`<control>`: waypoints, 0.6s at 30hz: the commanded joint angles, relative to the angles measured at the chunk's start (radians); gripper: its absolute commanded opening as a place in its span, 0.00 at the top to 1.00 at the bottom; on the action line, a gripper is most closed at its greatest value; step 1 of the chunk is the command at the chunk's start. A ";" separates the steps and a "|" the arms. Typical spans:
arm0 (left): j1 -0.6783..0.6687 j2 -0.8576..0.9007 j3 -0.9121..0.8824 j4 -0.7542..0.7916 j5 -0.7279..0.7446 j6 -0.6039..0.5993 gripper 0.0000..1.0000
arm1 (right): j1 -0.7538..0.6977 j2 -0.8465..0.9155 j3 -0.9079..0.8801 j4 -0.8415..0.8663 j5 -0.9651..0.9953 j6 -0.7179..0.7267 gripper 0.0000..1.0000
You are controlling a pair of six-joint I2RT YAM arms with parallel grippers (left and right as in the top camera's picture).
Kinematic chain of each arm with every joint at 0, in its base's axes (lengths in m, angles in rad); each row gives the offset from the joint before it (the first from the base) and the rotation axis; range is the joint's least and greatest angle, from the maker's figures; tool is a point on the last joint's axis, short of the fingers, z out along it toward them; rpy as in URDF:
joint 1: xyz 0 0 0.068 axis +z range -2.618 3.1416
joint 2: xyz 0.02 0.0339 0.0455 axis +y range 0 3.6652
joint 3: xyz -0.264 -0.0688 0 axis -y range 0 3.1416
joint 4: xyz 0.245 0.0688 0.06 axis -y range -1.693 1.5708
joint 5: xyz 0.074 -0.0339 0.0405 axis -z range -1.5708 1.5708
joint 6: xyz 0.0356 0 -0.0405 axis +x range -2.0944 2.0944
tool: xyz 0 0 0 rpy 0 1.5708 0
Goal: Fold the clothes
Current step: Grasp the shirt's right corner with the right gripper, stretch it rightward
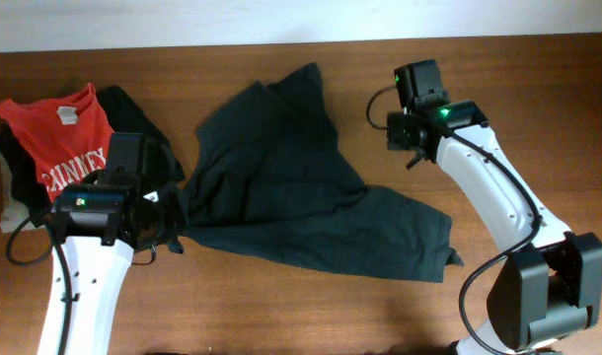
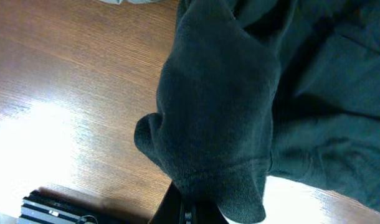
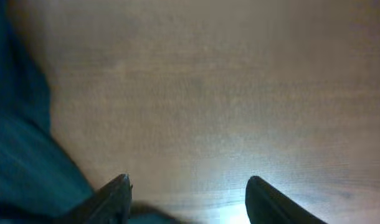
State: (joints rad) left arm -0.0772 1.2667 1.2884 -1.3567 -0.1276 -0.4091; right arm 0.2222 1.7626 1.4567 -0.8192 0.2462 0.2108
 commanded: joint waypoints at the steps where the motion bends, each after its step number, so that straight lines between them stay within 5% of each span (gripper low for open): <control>1: 0.002 -0.010 0.003 0.011 0.002 -0.009 1.00 | 0.000 -0.001 0.006 -0.181 -0.171 -0.003 0.29; 5: 0.002 -0.010 0.003 0.028 0.002 -0.009 1.00 | 0.005 0.042 0.006 -0.194 -0.431 -0.198 0.26; 12: 0.002 -0.010 0.003 0.028 0.020 -0.009 1.00 | 0.131 0.325 0.006 0.047 -0.444 -0.233 0.25; 13: 0.002 -0.010 0.003 0.028 0.020 -0.009 1.00 | 0.132 0.343 0.006 0.062 -0.438 -0.233 0.32; 14: 0.002 -0.010 0.003 0.028 0.020 -0.009 1.00 | 0.132 0.350 0.006 0.077 -0.388 -0.231 0.83; 15: 0.002 -0.010 0.003 0.028 0.020 -0.009 1.00 | 0.130 0.347 0.015 0.092 -0.309 -0.203 0.96; 18: 0.002 -0.010 0.003 0.029 0.020 -0.009 1.00 | 0.096 0.303 0.310 0.051 0.003 -0.143 0.96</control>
State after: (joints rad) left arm -0.0772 1.2659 1.2881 -1.3300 -0.1112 -0.4095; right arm 0.3435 2.1078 1.5677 -0.7784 0.0299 0.0315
